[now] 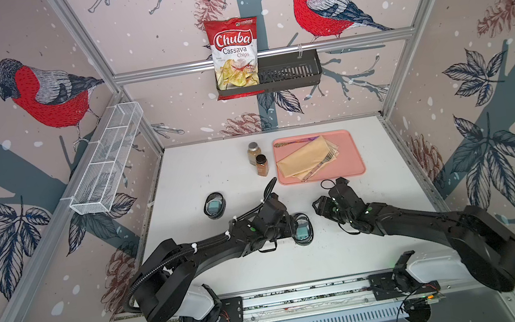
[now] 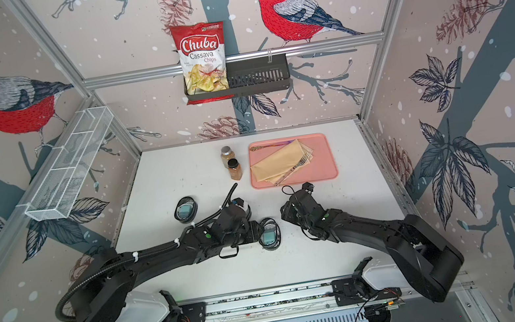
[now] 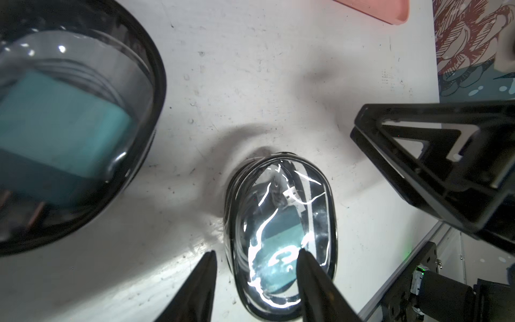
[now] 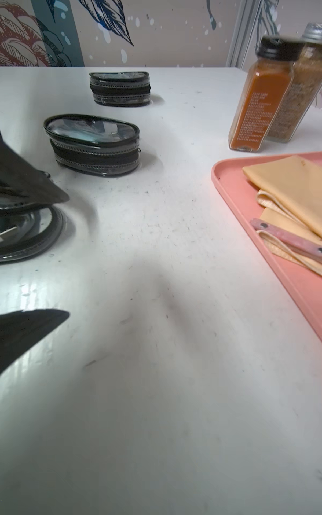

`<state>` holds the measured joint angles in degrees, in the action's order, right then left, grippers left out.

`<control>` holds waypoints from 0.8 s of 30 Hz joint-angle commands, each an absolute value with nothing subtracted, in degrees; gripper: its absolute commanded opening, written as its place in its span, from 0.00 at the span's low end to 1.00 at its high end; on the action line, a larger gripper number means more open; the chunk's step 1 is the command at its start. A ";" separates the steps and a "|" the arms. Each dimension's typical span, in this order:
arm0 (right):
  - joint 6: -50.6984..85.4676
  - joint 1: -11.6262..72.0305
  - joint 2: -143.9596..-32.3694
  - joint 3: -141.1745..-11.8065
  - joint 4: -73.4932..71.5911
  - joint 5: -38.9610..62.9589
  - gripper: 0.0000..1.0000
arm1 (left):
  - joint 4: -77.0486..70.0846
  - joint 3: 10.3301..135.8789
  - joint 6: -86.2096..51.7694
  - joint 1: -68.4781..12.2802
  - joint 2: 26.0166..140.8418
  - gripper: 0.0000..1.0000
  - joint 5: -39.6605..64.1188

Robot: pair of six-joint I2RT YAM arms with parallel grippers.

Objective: Pack away charging kits
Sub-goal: Adjust the storage bag at the center of the board, then close the storage bag at the center of the board.

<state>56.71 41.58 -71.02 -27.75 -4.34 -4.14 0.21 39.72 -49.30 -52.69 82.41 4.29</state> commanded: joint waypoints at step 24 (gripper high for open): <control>62.37 55.86 -73.28 -26.43 -0.02 -11.77 0.29 | -0.61 29.33 -50.49 -52.91 62.81 0.96 -7.59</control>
